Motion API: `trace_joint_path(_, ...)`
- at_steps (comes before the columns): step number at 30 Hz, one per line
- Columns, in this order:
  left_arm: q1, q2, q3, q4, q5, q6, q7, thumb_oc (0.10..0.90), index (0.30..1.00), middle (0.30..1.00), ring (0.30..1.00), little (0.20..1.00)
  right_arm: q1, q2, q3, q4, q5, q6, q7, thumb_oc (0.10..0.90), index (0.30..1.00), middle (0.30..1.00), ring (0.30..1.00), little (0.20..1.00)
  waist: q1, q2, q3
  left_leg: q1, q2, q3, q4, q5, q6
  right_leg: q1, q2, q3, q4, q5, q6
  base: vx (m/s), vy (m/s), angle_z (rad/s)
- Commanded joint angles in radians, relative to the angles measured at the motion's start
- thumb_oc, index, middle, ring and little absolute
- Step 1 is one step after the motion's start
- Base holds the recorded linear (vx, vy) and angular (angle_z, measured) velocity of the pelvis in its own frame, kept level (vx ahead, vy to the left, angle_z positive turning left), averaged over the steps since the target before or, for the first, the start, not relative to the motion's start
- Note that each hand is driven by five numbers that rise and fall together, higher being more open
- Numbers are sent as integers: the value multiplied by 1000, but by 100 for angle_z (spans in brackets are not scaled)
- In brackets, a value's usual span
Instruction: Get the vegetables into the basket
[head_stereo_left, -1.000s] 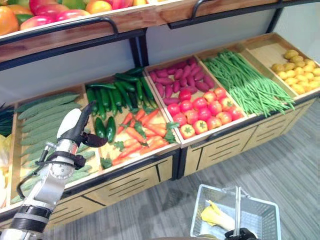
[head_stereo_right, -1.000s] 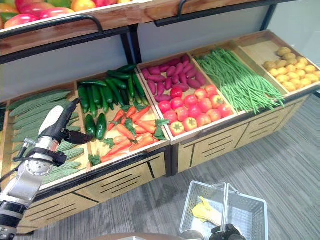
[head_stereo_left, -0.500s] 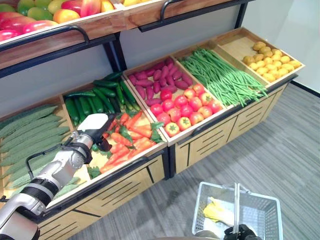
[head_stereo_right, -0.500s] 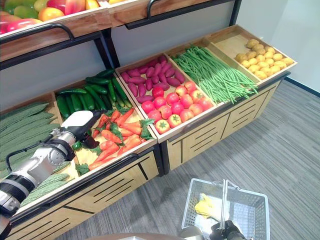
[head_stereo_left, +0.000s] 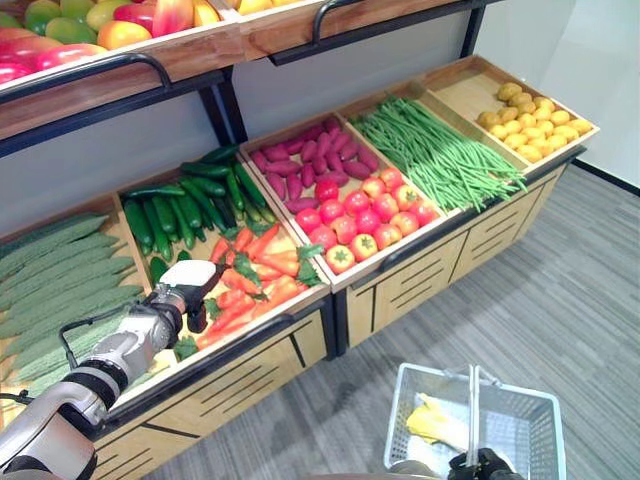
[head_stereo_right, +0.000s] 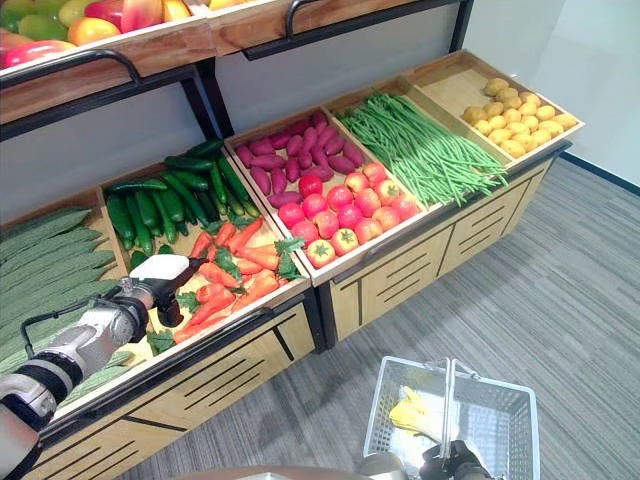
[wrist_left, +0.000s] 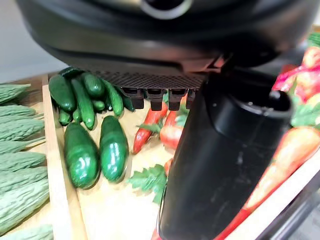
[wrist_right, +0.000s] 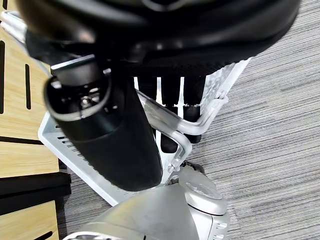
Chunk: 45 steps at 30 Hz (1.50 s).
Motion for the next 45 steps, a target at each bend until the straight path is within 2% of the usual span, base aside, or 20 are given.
trace_joint_path(1,-210,46,67,30,56,11,41,900,1000,1000,1000,1000,3,-22,76,49,-27,10,-3,400,300,300,300,300,-6,-13,5,22,6,-42,1,5,-46,-61,9,14,40,35,58,-22,-8,-10)
trace_joint_path(7,-244,23,35,96,70,22,54,900,1000,1000,1000,1000,-6,-23,86,39,-22,6,-8,400,300,300,300,300,-17,-17,14,-29,17,-35,1,15,-50,-112,17,25,30,51,63,-62,-4,-8)
trace_joint_path(16,-275,-29,46,153,30,41,97,900,1000,1000,1000,1000,-35,-22,111,23,-27,11,-16,400,300,300,300,300,-27,-17,-7,-172,33,-24,1,56,-60,-269,20,47,37,84,63,-73,-7,-6)
trace_joint_path(24,-219,-136,104,249,-32,66,67,900,1000,1000,1000,1000,-55,-17,125,30,-40,30,-14,400,300,300,300,300,-23,-10,8,-160,34,-20,1,55,-64,-259,16,52,34,80,58,15,1,-5)
trace_joint_path(32,-180,-184,158,299,-77,77,44,900,1000,1000,1000,1000,-66,-15,134,40,-52,39,-6,400,300,300,300,300,-21,-11,18,-130,32,-16,1,47,-63,-227,17,52,24,79,56,13,5,-1)
trace_joint_path(33,-177,-195,172,319,-95,83,41,678,690,690,690,690,-70,-14,138,40,-55,40,-6,400,300,300,300,300,-20,-13,19,-129,33,-17,1,46,-62,-226,18,51,23,80,56,0,0,0)
trace_joint_path(34,-177,-195,171,319,-95,83,41,525,476,476,476,476,-70,-14,138,40,-55,40,-6,400,300,300,300,300,-20,-13,20,-129,33,-17,1,46,-62,-226,18,51,23,80,56,0,0,0)
trace_joint_path(35,-173,-197,175,319,-99,83,39,400,300,300,300,300,-70,-14,138,40,-54,41,-4,400,300,300,300,300,-19,-13,20,-130,34,-18,1,46,-62,-226,18,50,22,80,57,0,0,0)
trace_joint_path(45,-183,-195,185,346,-103,89,26,400,300,300,300,300,-72,-8,151,50,-62,45,9,400,300,300,300,300,-14,-19,21,-135,33,-15,1,48,-61,-232,23,49,20,86,57,0,0,0)
